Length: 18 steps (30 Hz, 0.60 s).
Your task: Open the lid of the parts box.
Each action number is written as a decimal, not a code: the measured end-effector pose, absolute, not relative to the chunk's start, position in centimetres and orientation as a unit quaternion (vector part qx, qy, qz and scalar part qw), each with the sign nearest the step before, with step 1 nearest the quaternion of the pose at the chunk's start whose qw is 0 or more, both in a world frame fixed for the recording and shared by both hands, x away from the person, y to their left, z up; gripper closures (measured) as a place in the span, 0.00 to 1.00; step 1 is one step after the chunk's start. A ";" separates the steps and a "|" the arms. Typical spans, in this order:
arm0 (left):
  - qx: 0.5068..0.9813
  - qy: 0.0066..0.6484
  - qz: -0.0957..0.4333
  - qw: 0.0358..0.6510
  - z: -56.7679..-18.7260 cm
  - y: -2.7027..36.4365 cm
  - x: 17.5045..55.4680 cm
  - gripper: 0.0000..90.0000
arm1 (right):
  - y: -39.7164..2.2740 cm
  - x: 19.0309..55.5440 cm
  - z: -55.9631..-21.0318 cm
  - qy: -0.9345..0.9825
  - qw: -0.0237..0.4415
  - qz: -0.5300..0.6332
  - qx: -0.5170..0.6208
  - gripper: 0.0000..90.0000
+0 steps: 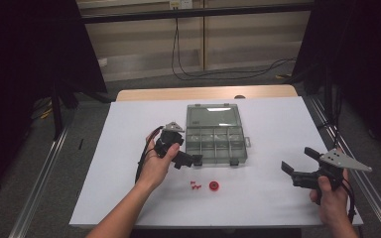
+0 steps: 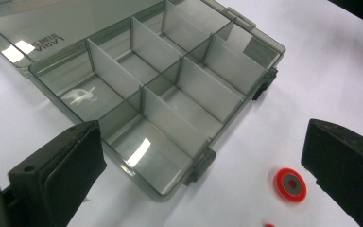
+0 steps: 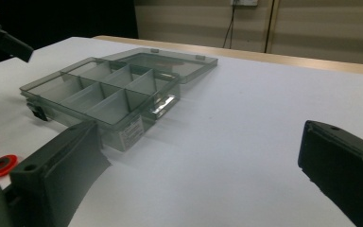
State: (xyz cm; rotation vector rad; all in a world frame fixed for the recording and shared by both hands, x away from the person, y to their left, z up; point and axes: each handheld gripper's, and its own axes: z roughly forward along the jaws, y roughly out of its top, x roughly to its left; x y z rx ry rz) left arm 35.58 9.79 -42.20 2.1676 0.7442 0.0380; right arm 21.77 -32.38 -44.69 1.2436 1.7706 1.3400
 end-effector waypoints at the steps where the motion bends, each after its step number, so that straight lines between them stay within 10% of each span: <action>1: 0.862 0.294 0.019 0.413 -42.3 9.8 35.5 0.00 | -32.4 21.7 -44.7 0.665 0.294 0.503 0.468 0.01; 18: 0.872 0.286 0.007 0.398 -42.5 10.1 33.9 0.02 | -32.4 21.5 -45.2 0.671 0.294 0.497 0.464 0.02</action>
